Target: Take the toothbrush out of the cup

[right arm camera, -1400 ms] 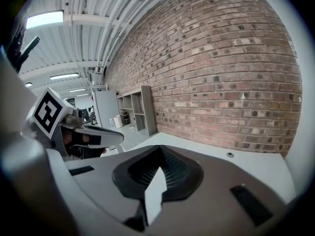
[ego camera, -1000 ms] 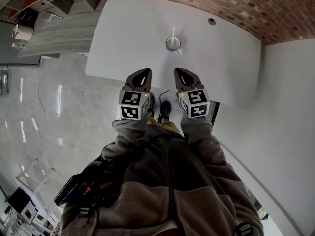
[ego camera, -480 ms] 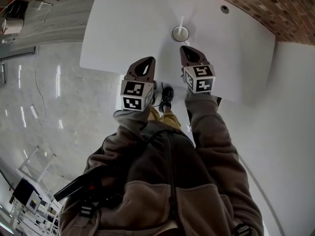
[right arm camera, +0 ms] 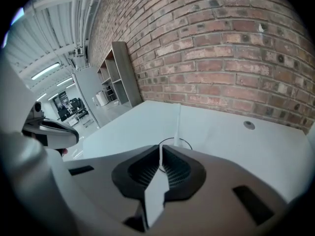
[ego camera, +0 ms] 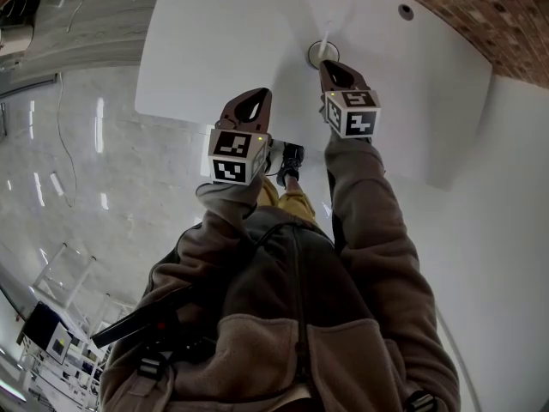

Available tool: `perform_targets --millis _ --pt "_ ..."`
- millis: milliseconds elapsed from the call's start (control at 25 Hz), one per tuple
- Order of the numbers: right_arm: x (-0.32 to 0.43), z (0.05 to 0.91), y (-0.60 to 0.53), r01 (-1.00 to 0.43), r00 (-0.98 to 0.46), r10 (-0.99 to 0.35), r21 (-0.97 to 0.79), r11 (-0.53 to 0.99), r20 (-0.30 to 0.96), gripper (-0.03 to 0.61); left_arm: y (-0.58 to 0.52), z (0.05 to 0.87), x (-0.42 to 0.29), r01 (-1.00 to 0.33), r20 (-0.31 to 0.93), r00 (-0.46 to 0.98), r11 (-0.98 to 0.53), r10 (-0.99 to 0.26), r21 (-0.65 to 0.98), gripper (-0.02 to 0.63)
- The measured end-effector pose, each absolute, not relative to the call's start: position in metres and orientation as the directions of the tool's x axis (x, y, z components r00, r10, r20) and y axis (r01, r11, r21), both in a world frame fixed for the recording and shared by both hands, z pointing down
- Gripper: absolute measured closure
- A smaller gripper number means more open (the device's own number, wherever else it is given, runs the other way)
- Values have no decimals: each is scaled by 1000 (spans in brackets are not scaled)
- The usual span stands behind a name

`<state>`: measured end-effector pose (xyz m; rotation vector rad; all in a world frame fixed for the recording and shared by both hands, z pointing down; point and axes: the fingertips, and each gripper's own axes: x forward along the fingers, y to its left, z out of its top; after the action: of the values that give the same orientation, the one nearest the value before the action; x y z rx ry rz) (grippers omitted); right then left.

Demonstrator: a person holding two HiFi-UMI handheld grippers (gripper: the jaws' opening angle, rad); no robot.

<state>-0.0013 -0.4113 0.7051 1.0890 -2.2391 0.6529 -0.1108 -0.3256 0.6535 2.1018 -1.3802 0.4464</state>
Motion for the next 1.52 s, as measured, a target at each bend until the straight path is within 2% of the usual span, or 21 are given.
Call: perform_targets --millis 160,240,960,1200,1520 --pt "2 718 -428 -833 -476 -544 -156 530 692 574 -327 659 -115 -912 569 408 -291 -713 290 611" --pt "2 725 -435 -839 -465 -536 -156 522 705 527 -326 662 -118 -913 575 406 -285 -710 294 611" --pt "-2 753 -459 -852 -391 -480 -112 512 785 528 -321 674 -139 -916 597 395 -251 -698 312 611" --pt "2 728 -457 -853 -403 -535 -93 514 743 532 -325 664 -141 -916 581 393 -252 -712 310 611" --pt "3 646 -446 -847 -445 -647 -58 528 619 534 -342 621 -121 -906 509 418 -304 -753 294 611"
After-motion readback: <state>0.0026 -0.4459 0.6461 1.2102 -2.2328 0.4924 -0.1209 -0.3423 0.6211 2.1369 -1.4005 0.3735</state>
